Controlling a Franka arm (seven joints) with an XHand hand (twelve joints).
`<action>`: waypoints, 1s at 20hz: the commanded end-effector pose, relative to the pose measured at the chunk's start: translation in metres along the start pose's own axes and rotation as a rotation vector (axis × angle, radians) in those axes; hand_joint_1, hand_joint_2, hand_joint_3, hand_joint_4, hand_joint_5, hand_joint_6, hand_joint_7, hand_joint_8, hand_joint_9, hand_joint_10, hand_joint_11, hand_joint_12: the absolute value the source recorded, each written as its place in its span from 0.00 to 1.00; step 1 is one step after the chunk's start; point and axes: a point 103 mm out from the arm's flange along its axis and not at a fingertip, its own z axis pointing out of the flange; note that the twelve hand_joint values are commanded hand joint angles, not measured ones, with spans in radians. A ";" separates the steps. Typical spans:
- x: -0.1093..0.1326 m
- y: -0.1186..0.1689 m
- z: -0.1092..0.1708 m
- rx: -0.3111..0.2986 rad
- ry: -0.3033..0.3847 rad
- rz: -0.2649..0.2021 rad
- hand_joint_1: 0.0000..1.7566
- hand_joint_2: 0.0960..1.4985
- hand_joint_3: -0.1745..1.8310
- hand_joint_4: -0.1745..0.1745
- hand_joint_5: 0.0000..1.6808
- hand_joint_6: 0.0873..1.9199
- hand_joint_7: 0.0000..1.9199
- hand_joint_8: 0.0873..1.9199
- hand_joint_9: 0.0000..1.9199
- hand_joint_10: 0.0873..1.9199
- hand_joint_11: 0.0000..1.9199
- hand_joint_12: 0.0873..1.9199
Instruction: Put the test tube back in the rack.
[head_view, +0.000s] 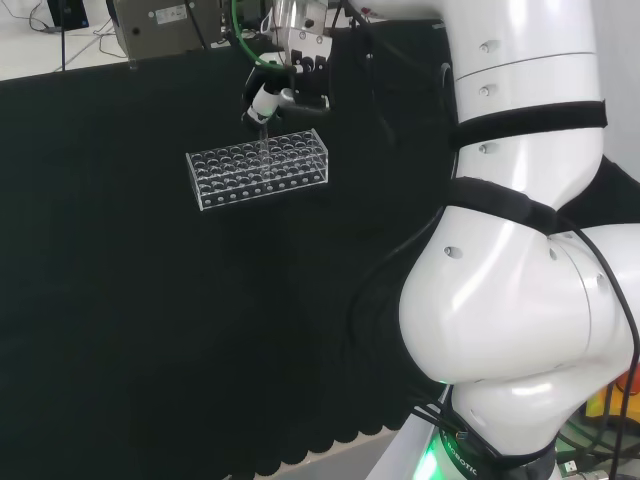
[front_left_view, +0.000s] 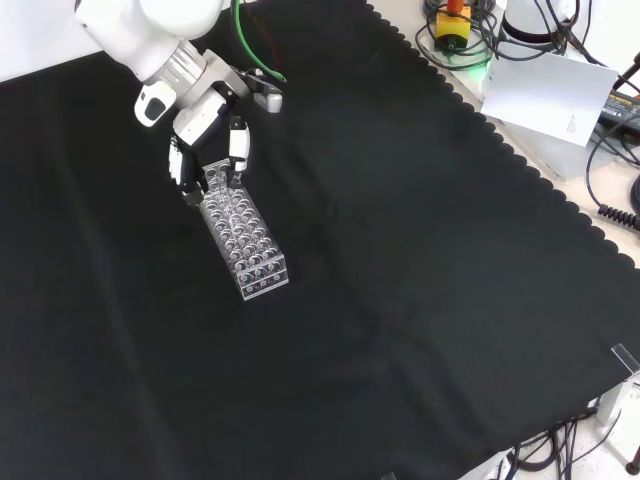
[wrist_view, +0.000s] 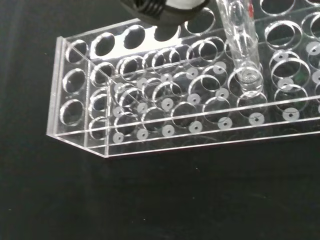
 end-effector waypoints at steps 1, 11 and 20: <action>0.004 -0.013 -0.017 -0.062 0.027 -0.035 0.62 0.58 0.00 0.55 0.35 0.30 0.23 0.44 0.49 0.00 0.27 0.72; 0.013 -0.055 -0.062 -0.137 -0.004 -0.039 0.61 0.58 0.00 0.56 0.31 0.29 0.22 0.43 0.48 0.00 0.25 0.72; 0.023 -0.094 -0.081 -0.180 -0.035 -0.062 0.61 0.58 0.00 0.56 0.30 0.28 0.22 0.43 0.47 0.00 0.25 0.73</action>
